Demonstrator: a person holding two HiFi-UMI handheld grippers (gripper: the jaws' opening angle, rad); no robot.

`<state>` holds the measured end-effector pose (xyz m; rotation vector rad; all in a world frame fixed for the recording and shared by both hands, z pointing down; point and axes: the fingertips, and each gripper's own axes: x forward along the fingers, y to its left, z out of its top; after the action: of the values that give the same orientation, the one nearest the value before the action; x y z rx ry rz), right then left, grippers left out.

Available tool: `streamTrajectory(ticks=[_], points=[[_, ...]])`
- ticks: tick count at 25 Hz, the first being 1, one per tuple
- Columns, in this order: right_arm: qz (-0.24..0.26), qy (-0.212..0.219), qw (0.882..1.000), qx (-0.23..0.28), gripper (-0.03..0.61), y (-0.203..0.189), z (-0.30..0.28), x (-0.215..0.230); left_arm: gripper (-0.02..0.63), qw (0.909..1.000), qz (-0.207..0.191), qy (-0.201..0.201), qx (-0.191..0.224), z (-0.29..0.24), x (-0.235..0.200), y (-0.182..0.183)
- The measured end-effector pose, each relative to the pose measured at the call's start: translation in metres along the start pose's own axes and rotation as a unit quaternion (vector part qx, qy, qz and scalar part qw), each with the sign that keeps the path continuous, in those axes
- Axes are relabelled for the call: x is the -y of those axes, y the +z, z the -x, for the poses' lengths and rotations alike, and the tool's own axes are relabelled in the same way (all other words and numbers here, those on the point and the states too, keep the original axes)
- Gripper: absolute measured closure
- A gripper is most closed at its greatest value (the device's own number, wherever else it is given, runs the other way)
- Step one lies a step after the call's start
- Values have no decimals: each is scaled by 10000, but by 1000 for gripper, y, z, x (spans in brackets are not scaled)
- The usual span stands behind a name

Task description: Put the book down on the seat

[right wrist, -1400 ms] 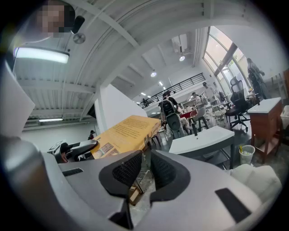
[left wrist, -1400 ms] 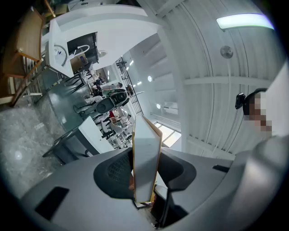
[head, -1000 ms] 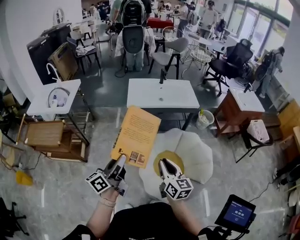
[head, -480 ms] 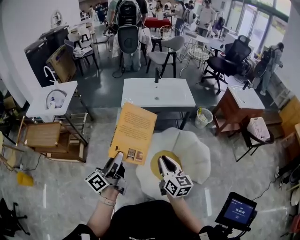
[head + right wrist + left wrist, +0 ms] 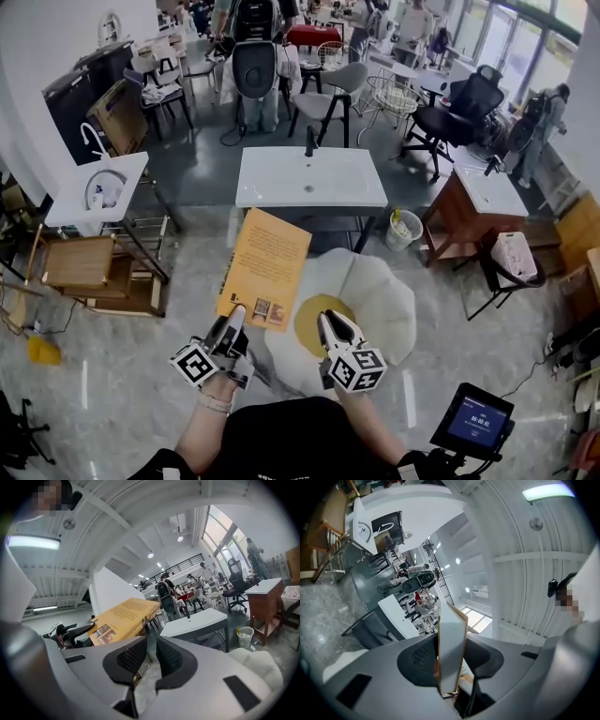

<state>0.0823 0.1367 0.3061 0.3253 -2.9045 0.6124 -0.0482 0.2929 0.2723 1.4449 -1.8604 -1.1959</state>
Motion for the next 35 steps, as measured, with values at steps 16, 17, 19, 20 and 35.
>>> streamTrajectory(ticks=[16, 17, 19, 20, 35], points=[[-11, -372, 9993, -74, 499, 22, -83, 28, 460, 9992, 317, -149, -166, -77, -49, 53], [-8, -387, 9992, -73, 499, 24, -82, 28, 460, 9992, 298, -209, -185, -79, -46, 54], [1, -410, 9991, -85, 499, 25, -82, 28, 460, 9990, 334, -204, -209, -80, -47, 53], [1, -423, 9991, -96, 499, 25, -85, 30, 460, 9989, 381, -133, -224, -82, -52, 53], [-154, -1056, 9943, -87, 499, 60, -198, 93, 460, 9946, 584, -182, -838, -217, -127, 99]])
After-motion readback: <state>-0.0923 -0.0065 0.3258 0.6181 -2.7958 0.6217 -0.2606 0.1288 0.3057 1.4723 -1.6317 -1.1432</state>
